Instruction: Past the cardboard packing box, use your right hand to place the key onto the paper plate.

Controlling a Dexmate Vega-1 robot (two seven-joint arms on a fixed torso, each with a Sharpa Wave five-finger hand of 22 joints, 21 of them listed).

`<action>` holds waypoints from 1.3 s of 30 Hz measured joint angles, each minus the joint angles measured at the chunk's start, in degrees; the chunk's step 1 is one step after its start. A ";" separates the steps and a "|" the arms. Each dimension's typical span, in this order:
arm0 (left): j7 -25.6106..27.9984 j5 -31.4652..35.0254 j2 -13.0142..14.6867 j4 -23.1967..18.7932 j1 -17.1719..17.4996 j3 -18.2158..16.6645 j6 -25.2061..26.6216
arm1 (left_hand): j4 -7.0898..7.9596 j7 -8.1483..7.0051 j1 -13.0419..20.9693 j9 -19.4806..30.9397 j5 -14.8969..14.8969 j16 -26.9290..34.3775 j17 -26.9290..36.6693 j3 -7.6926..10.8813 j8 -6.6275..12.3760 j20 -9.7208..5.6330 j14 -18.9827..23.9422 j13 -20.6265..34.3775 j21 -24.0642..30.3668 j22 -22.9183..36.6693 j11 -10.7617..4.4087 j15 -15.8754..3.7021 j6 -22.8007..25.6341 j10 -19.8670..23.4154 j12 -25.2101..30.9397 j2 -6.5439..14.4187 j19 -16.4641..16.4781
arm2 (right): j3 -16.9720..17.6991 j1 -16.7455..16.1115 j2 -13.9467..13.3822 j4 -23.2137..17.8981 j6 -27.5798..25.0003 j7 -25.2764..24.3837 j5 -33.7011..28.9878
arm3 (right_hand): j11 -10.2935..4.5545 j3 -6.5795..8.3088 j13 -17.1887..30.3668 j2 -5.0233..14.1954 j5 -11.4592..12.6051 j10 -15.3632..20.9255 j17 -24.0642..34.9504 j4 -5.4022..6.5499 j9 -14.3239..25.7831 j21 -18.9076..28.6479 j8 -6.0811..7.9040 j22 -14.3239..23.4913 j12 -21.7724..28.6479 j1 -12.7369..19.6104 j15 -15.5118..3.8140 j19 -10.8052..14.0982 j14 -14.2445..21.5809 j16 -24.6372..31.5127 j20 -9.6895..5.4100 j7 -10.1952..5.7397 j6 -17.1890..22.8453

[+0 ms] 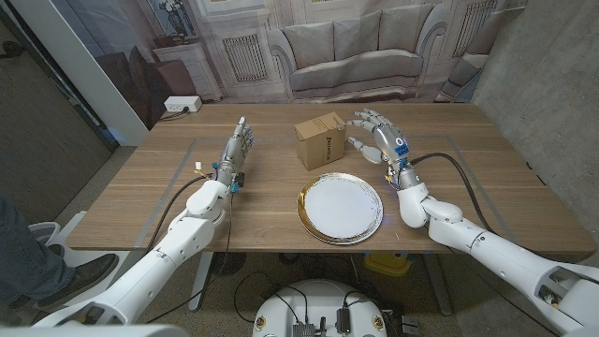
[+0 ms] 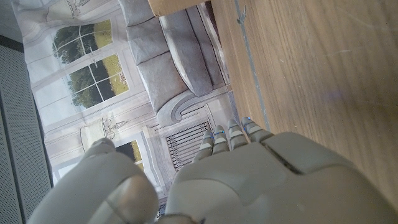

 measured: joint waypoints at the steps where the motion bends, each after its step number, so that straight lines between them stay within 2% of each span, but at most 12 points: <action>1: 0.17 -0.13 0.05 -0.07 0.06 -0.04 -0.06 | -0.07 0.00 0.00 0.00 0.00 0.00 0.00 -0.07 0.00 0.00 0.00 0.00 0.00 0.00 0.00 0.00 0.00 0.00 0.00 0.00 0.00 | -0.84 0.94 0.38 1.02 0.00 -0.11 -0.02 | 0.00 0.00 0.00 0.00 0.00 0.00 0.00 0.00 0.00 0.00 0.00 0.00 0.00 0.00 0.00 0.00 0.00 0.00 0.00 0.00 0.00; 11: 0.27 -0.17 0.33 -0.35 0.27 -0.24 -0.05 | -0.06 0.00 0.00 -0.01 0.00 0.00 0.00 -0.06 0.00 0.32 0.00 0.00 0.00 -0.01 0.00 0.00 0.00 0.00 0.01 0.00 -0.32 | -1.43 1.64 0.66 1.78 -0.01 -0.76 -0.44 | -0.20 -0.24 0.00 -0.02 -0.01 0.21 -0.01 -0.24 0.30 0.00 0.00 0.00 0.00 0.73 -0.02 0.00 0.41 0.00 0.00 0.01 0.62; 14: 0.42 -0.19 0.40 -0.46 0.30 -0.30 -0.04 | -0.06 0.00 0.00 -0.01 0.00 0.00 0.00 -0.06 0.00 0.32 0.00 0.00 0.00 -0.01 0.00 0.00 0.00 0.00 0.01 0.00 -0.32 | -2.39 2.78 1.06 3.09 -0.01 -0.96 -0.57 | -0.20 -0.40 0.00 -0.02 -0.01 0.21 -0.01 -0.40 0.30 0.00 0.00 0.00 0.00 0.72 -0.02 0.00 0.41 0.00 0.00 0.05 0.67; 39: 0.88 -0.38 0.67 -1.00 0.80 -0.75 0.45 | 0.12 -0.21 0.00 -0.02 0.00 0.00 0.00 -0.53 0.00 0.31 0.00 0.00 0.00 -0.02 0.00 0.00 0.21 0.00 0.01 0.00 -0.31 | -5.72 6.89 2.56 7.93 0.76 -2.40 -1.83 | -0.82 -0.64 0.00 0.05 0.43 -0.42 0.28 -0.16 0.56 0.00 0.00 0.00 -0.90 1.71 -0.02 0.00 0.40 0.00 0.00 0.31 0.92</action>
